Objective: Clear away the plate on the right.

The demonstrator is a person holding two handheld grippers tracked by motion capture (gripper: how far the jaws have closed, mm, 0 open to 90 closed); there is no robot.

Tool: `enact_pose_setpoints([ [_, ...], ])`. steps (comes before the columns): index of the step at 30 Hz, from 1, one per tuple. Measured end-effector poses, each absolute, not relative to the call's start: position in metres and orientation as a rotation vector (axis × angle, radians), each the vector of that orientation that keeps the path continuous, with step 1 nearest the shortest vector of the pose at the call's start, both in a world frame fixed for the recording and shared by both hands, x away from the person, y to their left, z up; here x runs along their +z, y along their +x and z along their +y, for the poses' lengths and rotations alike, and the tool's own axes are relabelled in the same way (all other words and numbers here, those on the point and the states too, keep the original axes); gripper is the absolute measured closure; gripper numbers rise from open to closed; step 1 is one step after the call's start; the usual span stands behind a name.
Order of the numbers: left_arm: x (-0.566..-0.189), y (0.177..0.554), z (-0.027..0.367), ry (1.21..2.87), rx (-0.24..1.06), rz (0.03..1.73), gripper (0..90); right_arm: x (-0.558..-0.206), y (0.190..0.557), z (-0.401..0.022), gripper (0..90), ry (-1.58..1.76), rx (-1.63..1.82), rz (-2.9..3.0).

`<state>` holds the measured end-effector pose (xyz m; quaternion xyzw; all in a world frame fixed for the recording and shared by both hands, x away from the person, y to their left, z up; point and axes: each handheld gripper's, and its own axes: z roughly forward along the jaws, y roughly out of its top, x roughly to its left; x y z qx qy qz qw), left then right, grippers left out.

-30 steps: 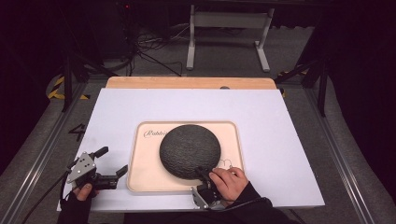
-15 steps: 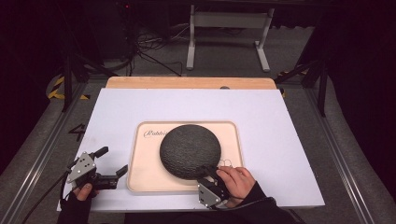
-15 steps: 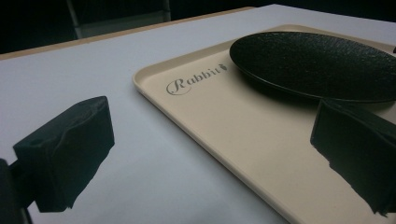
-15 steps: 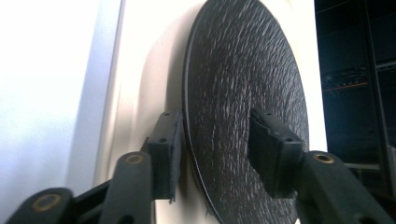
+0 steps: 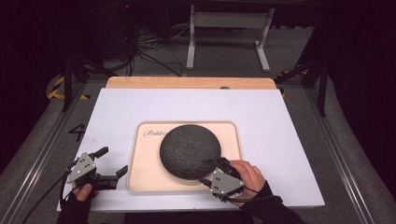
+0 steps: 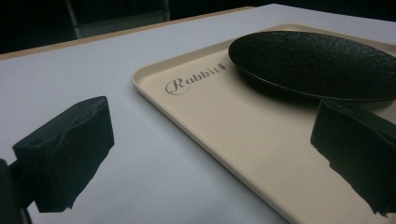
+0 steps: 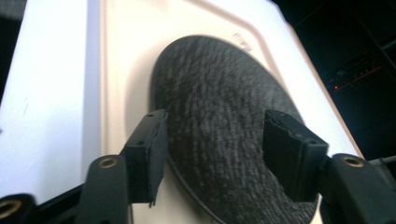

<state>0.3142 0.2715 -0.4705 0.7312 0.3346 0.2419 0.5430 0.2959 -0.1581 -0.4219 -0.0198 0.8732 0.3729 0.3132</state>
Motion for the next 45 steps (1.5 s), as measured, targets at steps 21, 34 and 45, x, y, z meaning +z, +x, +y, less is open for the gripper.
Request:
enact_pose_setpoints([
  [21,-0.47,0.314,0.272,1.738,0.573,0.792,0.3,-0.403,0.324,-0.228,12.5,0.558,1.52,2.108],
  [34,-0.47,0.314,0.272,1.739,0.567,0.79,0.4,-0.407,0.329,-0.275,5.0,0.664,1.514,2.043],
  [45,-0.47,0.314,0.272,1.734,0.564,0.784,0.4,-0.413,0.332,-0.307,5.7,0.717,1.516,2.015],
])
